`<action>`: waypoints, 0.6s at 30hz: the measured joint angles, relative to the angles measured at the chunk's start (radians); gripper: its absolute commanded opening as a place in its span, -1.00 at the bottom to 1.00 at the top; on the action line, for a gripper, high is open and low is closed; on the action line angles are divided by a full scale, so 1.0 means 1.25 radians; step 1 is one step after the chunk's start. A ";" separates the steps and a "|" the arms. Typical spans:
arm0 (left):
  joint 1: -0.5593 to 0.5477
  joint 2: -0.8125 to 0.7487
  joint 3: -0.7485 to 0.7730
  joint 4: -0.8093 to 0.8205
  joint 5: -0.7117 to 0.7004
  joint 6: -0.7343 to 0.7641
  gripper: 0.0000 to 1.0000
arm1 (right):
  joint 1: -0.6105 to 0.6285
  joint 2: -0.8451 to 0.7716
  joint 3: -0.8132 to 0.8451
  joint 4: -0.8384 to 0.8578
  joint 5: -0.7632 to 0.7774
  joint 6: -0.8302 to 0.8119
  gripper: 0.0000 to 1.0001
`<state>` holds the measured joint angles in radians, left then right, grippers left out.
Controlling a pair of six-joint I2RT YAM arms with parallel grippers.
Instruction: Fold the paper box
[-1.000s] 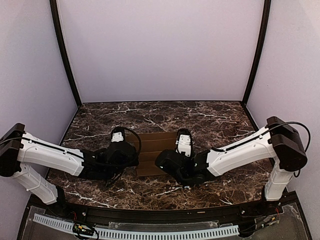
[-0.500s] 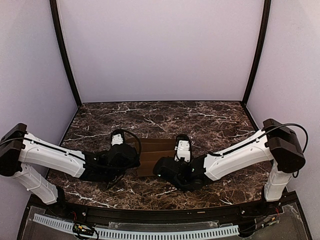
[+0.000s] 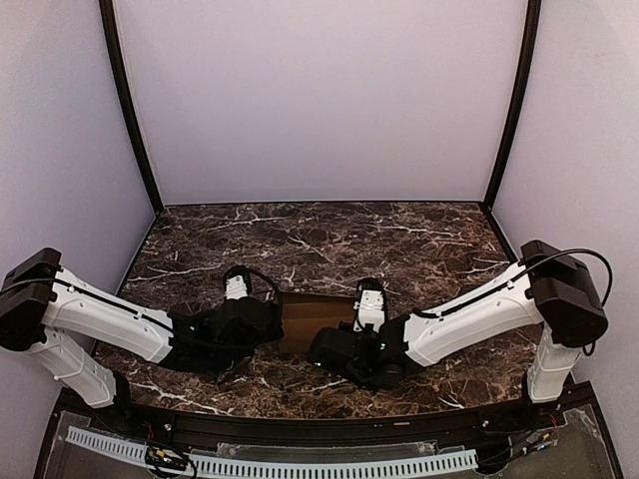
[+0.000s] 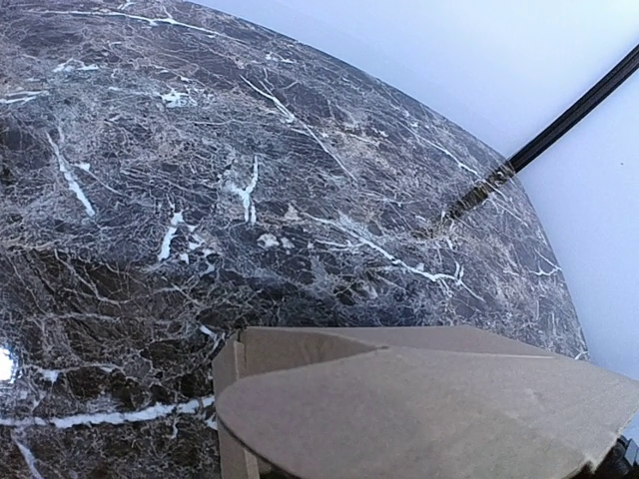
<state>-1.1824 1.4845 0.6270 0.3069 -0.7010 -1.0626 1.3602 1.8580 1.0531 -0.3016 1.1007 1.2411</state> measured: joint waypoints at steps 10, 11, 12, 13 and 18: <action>-0.013 0.001 -0.006 0.023 0.004 -0.006 -0.99 | 0.003 0.008 0.004 -0.032 0.000 0.026 -1.00; -0.013 0.002 -0.006 0.025 0.004 -0.006 -0.99 | 0.003 0.008 0.005 -0.033 0.000 0.027 -1.00; -0.013 0.004 -0.006 0.029 0.005 -0.006 -0.99 | 0.003 0.008 0.005 -0.035 0.001 0.028 -1.00; -0.013 0.005 -0.006 0.032 0.006 -0.005 -0.99 | 0.003 0.008 0.005 -0.036 0.001 0.029 -1.00; -0.013 0.010 -0.005 0.044 0.016 -0.002 -0.99 | 0.004 0.008 0.005 -0.047 0.004 0.030 -1.00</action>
<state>-1.1988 1.4967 0.6209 0.3622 -0.6811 -1.0657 1.3647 1.8683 1.0592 -0.3603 1.1053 1.2781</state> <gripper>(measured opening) 0.009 0.004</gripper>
